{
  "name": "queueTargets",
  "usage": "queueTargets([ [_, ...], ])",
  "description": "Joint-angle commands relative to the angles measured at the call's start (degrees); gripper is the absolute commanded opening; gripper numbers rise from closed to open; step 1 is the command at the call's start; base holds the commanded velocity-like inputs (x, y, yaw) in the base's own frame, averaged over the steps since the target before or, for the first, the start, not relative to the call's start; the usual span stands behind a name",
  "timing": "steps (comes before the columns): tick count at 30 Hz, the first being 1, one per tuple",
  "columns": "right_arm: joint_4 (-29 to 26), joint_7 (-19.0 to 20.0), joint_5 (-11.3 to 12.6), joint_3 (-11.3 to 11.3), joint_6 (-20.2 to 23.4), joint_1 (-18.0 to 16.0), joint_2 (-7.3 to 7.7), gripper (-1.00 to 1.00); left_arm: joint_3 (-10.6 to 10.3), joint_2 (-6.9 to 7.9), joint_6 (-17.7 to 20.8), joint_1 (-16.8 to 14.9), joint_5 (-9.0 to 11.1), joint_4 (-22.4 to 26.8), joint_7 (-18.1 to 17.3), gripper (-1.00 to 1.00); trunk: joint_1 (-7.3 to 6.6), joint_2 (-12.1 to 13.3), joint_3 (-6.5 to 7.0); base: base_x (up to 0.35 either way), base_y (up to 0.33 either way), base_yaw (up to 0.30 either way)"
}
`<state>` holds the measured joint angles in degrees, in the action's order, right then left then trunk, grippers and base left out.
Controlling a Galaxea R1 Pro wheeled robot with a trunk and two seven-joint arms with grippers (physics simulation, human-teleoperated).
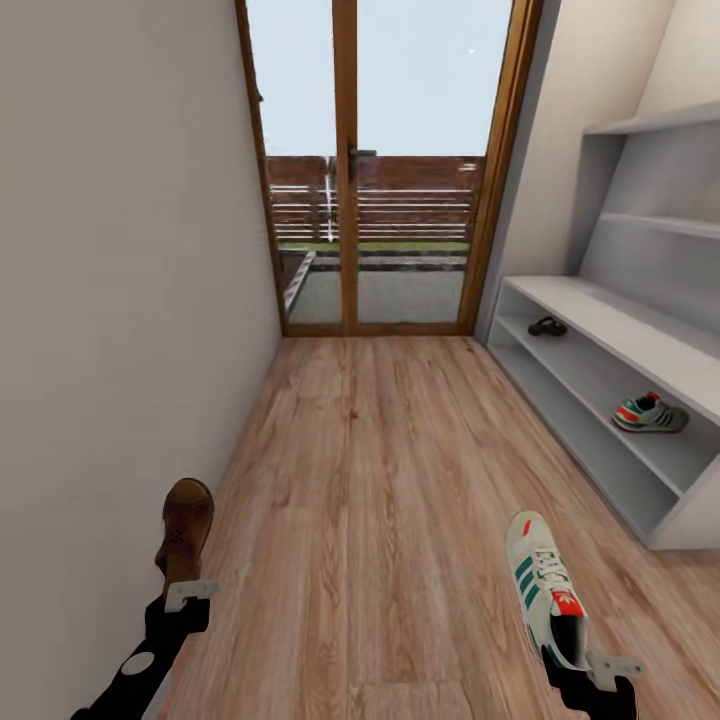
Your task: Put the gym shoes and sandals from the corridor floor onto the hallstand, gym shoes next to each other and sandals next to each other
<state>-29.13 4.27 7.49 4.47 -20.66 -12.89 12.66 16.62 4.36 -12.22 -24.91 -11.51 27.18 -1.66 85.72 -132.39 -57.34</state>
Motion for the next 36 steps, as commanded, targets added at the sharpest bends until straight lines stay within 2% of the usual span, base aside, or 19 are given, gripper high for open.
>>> queueTargets([
  [1, 0.0, 0.4, 0.6, 0.1, -0.2, 0.0, 0.0, -1.0, 0.4, -0.05, -0.2, -0.1, -0.8, 0.0, -0.3, -1.0, 0.02, 0.0, -0.05, 0.341, 0.0, 0.0],
  [11, 0.0, 0.5, 0.7, 0.1, -0.2, 0.0, 0.0, -1.0, 0.4, -0.05, -0.2, -0.1, -0.8, 0.0, -0.2, -1.0, 0.02, 0.0, -0.05, 0.34, 0.0, -0.129],
  [36, 0.1, 0.5, 0.6, 0.0, -0.2, 0.0, 0.0, -1.0, 0.4, 0.03, -0.2, 0.0, -0.8, 0.1, -0.2, -1.0, 0.02, 0.0, -0.05, 0.341, 0.0, -0.001],
])
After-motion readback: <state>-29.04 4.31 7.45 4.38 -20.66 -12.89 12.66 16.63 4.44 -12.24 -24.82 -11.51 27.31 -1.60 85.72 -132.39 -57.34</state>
